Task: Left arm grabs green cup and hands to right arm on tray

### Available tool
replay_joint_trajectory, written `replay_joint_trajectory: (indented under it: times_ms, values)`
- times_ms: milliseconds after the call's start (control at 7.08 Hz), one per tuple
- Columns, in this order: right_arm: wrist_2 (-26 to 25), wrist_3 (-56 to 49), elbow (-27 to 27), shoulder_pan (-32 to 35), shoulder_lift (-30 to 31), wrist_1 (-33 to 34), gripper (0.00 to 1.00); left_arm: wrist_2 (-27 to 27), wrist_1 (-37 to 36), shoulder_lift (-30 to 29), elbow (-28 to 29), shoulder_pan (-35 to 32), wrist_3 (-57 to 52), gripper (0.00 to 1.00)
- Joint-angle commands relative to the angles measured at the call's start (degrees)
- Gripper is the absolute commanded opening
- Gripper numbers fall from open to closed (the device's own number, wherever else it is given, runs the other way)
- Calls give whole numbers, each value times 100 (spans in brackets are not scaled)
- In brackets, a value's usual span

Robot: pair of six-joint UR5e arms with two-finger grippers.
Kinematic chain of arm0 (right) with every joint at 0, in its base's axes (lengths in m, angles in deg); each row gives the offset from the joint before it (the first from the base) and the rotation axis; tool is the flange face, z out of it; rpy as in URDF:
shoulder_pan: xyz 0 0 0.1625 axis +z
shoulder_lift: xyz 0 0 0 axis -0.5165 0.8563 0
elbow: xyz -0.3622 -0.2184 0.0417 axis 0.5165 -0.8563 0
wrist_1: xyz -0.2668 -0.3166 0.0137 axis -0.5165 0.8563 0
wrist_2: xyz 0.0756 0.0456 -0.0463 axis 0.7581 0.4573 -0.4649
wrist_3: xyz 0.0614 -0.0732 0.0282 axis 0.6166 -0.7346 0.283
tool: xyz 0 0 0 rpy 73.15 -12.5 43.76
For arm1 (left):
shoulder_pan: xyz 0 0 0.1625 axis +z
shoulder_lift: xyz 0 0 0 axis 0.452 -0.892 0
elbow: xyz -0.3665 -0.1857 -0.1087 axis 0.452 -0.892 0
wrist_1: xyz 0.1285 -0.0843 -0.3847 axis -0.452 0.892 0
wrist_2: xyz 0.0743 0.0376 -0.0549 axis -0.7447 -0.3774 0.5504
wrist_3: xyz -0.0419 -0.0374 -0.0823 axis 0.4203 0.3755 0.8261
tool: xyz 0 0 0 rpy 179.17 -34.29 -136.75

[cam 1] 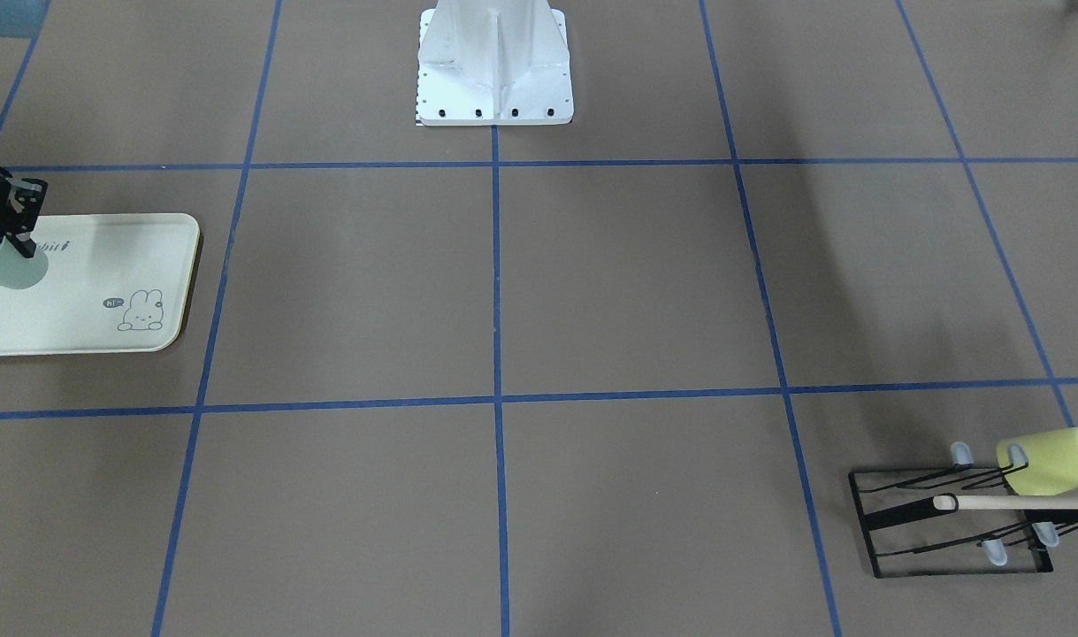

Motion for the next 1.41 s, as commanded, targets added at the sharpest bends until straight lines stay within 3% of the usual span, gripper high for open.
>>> replay_joint_trajectory:
  times_ms: [0,282,565,847,989,1271]
  values:
    - [-4,83,-279,-16,439,-979,0,-1,-548,21,-89,-18,-561,100]
    - [-83,249,-798,-94,634,-1819,0,8,-540,65,-89,-27,-562,100]
    - [-870,1257,-817,-917,443,-1865,0,8,-531,47,-89,-27,-562,100]
    - [-892,1350,-861,-1105,397,-1874,0,-1,-540,3,-81,-18,-562,100]
    - [-900,1350,-913,-1123,397,-1874,13,-1,-540,3,-81,-18,-562,100]
    - [-900,1332,-975,-1141,397,-1918,75,-1,-531,12,-81,-18,-554,100]
